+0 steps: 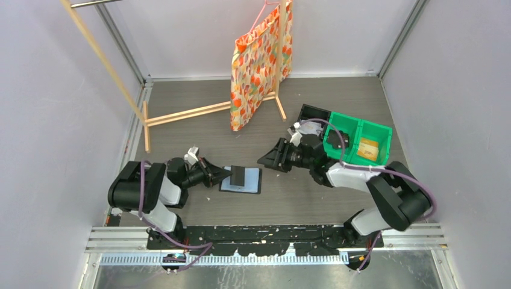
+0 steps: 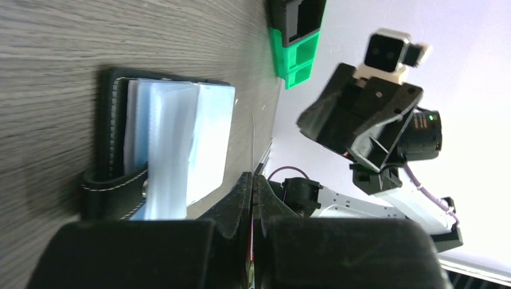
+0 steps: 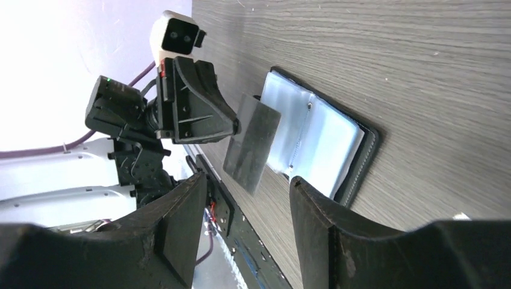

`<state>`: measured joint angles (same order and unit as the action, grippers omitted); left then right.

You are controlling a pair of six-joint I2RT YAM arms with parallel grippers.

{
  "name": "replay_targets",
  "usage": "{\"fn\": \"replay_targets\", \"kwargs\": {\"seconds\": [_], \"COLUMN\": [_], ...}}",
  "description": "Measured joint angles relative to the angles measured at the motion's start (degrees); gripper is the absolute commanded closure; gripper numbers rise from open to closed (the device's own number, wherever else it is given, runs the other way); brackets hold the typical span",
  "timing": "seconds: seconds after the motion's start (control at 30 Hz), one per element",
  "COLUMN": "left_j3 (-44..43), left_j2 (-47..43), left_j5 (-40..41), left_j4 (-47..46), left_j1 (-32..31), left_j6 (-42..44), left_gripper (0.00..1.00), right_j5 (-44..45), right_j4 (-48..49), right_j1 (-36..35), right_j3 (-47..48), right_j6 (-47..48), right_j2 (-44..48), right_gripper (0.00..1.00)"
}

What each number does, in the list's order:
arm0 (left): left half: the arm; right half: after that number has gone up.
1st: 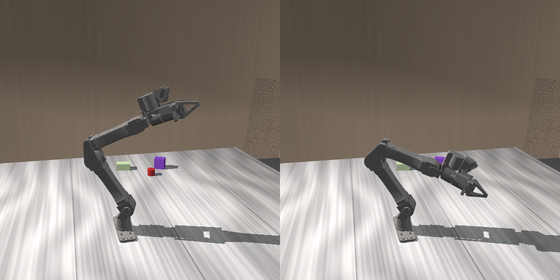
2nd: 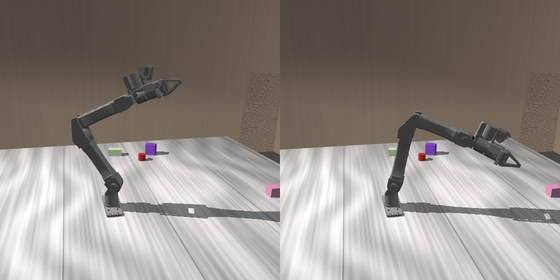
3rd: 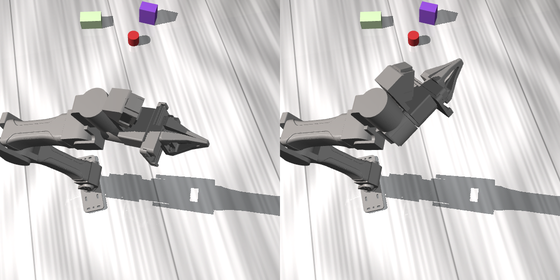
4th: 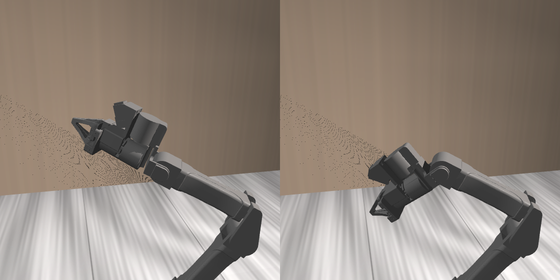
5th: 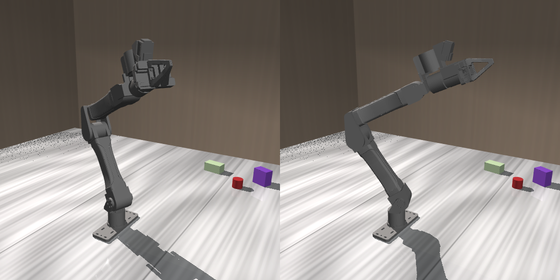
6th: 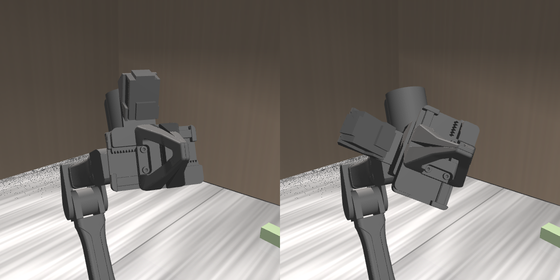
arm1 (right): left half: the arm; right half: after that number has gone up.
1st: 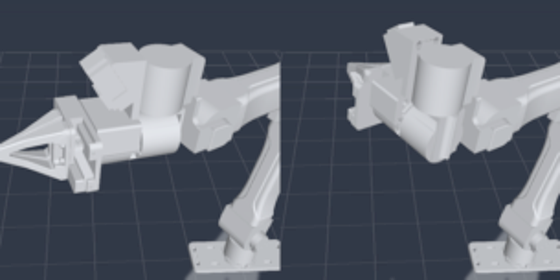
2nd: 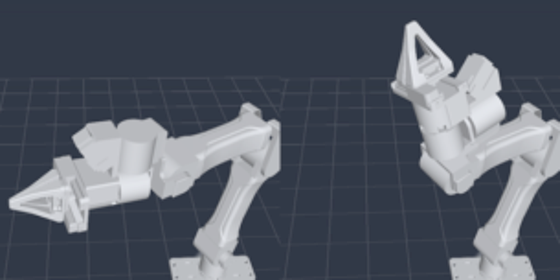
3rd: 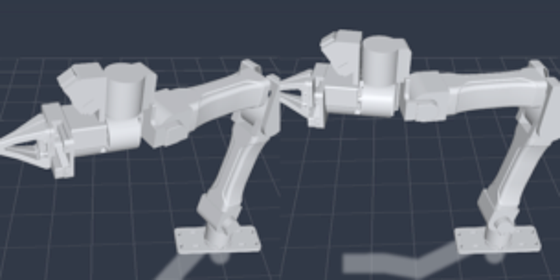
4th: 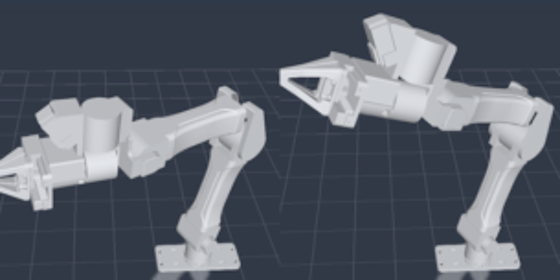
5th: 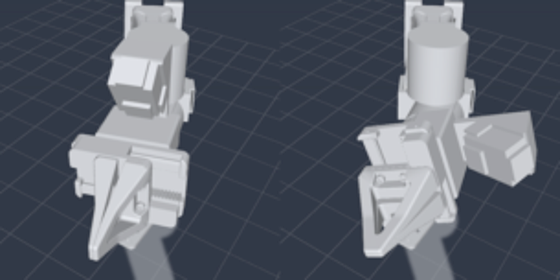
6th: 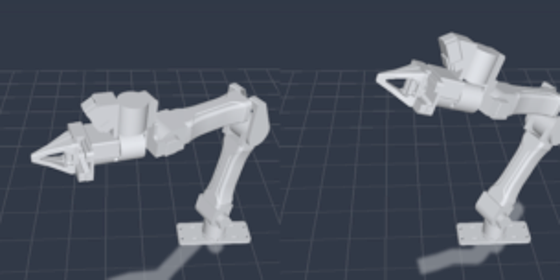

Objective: Take the credit cards out of the card holder
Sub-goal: Place the credit card in the storage box.

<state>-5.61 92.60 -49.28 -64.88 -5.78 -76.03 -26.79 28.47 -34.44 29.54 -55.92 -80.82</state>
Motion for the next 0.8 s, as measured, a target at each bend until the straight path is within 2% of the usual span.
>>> {"fn": "replay_targets", "kwargs": {"seconds": [0.07,0.23,0.33,0.57,0.8], "left_j3": [-0.02,-0.17,-1.03,-2.91,-2.93], "left_j2": [-2.05,-8.87,-14.40,-26.45,-27.58], "left_j5": [0.00,0.04,0.46,2.86,3.48], "left_j4": [1.14,5.11,10.84,26.12,32.09], "left_j1": [-0.31,-0.98,-1.25,-1.64,-1.73], "left_j6": [0.00,0.04,1.29,5.92,7.37], "left_gripper": [0.99,0.99,1.00,1.00,0.99], "right_j5": [-2.19,-6.21,-7.28,-9.35,-10.60], "right_j4": [3.39,19.61,26.97,40.15,45.07], "right_j1": [-0.13,-1.62,-3.45,-5.20,-6.62], "right_j3": [1.25,1.20,0.98,1.11,3.26], "right_j6": [-2.84,-13.68,-18.60,-25.42,-28.30], "right_j2": [-4.13,-18.40,-23.71,-27.30,-30.42], "right_gripper": [0.42,0.42,0.42,0.43,0.45]}}
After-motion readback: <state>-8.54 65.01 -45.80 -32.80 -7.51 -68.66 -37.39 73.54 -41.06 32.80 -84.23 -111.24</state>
